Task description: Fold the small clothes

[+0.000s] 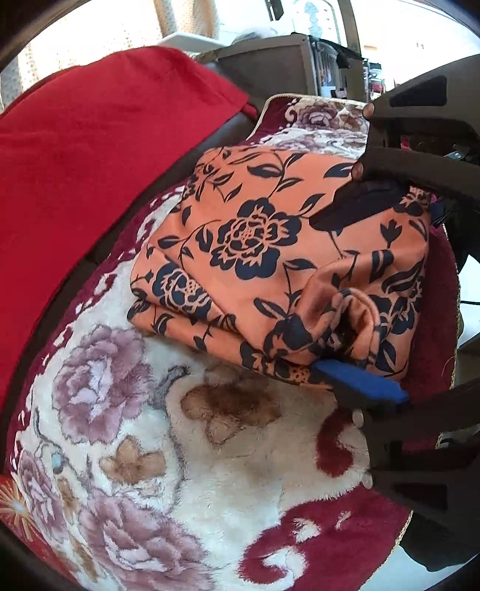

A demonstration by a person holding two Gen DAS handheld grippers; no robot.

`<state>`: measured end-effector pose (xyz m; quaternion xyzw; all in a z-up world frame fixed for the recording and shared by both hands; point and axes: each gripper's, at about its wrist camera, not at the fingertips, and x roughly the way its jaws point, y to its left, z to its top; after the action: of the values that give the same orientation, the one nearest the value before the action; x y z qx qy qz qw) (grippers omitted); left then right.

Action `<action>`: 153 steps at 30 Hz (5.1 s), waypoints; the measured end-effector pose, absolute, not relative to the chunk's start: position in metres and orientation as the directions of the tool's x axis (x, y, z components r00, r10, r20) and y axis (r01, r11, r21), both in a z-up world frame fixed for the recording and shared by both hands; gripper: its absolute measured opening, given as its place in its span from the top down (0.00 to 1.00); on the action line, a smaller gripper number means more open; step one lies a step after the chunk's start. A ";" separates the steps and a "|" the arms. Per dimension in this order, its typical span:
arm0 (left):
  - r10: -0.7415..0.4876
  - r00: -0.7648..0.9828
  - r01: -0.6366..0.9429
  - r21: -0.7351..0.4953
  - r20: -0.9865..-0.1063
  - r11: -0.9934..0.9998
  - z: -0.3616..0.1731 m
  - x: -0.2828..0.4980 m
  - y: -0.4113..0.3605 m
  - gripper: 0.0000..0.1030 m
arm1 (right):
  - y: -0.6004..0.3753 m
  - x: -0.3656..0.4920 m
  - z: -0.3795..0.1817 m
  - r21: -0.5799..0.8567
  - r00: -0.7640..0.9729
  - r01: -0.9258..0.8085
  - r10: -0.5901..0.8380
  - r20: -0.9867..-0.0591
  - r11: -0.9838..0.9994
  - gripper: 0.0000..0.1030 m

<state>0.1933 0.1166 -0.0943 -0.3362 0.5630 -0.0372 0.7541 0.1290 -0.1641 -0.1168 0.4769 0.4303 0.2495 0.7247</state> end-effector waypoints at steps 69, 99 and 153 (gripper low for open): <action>-0.107 0.584 -0.070 -0.181 -0.805 0.981 -0.075 0.172 0.064 0.40 | -0.221 0.199 -0.072 0.602 0.507 -0.066 0.547 -0.667 0.796 0.28; -0.450 0.473 0.025 -0.500 -0.757 0.866 -0.123 0.231 0.071 0.71 | -0.181 0.249 -0.041 0.478 0.412 -0.259 0.543 -0.732 0.839 0.62; -0.082 0.759 0.070 -0.044 -0.645 0.997 0.024 0.132 -0.099 0.03 | -0.275 0.075 0.062 -0.021 0.715 -0.003 -0.013 -0.699 1.000 0.02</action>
<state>0.1324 -0.0991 0.0236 -0.0087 0.3445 -0.0408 0.9379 0.0751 -0.2755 0.0619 -0.0105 0.3778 -0.0026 0.9258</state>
